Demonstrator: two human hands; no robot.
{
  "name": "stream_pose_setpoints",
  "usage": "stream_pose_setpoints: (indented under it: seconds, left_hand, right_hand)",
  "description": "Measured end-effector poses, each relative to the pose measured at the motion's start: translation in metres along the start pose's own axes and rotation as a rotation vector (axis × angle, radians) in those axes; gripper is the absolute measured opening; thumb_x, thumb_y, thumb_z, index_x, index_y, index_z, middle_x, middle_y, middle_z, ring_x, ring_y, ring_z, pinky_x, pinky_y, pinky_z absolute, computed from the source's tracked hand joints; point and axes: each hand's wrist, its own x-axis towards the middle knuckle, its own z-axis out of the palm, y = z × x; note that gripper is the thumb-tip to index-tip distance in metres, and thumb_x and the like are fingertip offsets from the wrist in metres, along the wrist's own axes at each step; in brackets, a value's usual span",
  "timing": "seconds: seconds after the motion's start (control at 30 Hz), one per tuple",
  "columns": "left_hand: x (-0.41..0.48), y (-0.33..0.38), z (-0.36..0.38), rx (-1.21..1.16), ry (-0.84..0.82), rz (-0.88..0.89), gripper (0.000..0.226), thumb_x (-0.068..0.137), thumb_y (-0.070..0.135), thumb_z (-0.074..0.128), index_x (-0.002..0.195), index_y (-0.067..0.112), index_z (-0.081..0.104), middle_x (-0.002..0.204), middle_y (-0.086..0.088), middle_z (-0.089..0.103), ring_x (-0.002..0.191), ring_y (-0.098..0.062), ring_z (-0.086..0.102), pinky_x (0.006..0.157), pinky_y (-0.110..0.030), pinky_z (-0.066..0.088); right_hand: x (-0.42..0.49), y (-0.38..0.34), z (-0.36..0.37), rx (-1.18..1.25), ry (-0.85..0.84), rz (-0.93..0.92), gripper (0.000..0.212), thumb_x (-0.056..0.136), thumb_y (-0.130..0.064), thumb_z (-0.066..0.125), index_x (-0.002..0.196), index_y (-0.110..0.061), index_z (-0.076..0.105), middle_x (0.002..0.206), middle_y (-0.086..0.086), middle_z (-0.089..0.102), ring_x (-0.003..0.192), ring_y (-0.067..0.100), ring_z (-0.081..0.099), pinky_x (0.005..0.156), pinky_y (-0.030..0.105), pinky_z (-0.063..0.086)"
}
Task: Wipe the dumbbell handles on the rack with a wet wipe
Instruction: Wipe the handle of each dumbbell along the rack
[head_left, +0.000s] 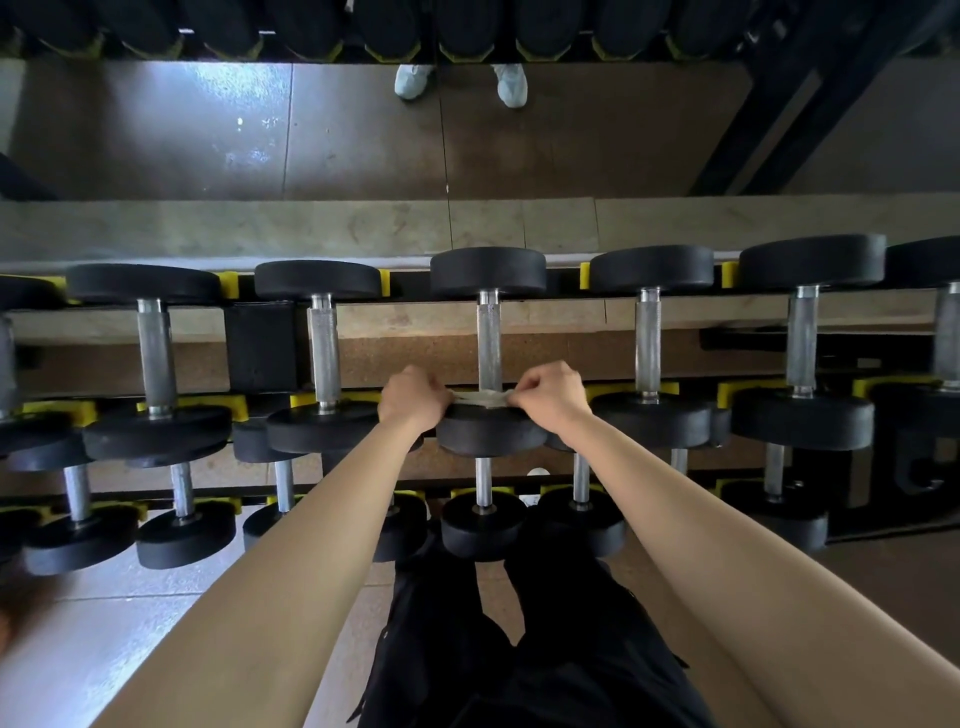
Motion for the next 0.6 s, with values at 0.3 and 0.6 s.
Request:
stream_pose_setpoints:
  seconds: [0.3, 0.6]
  left_hand:
    - [-0.003, 0.008, -0.005, -0.262, -0.167, 0.183, 0.02, 0.096, 0.034, 0.07, 0.109, 0.02, 0.077, 0.104, 0.003, 0.072, 0.095, -0.016, 0.067, 0.083, -0.031, 0.058]
    - [0.021, 0.037, -0.009, -0.784, -0.083, 0.008, 0.025, 0.106, 0.019, 0.051, 0.12, 0.01, 0.069, 0.105, -0.005, 0.074, 0.096, -0.022, 0.072, 0.09, -0.038, 0.061]
  right_hand:
    - [0.01, 0.011, -0.036, 0.241, 0.301, 0.047, 0.009, 0.087, -0.015, 0.071, 0.082, -0.011, 0.064, 0.083, 0.006, 0.066, 0.081, 0.022, 0.066, 0.065, 0.028, 0.053]
    - [0.034, -0.018, -0.039, 0.894, 0.188, 0.081, 0.005, 0.096, -0.006, 0.062, 0.098, -0.011, 0.062, 0.105, 0.013, 0.073, 0.095, 0.021, 0.075, 0.088, 0.04, 0.062]
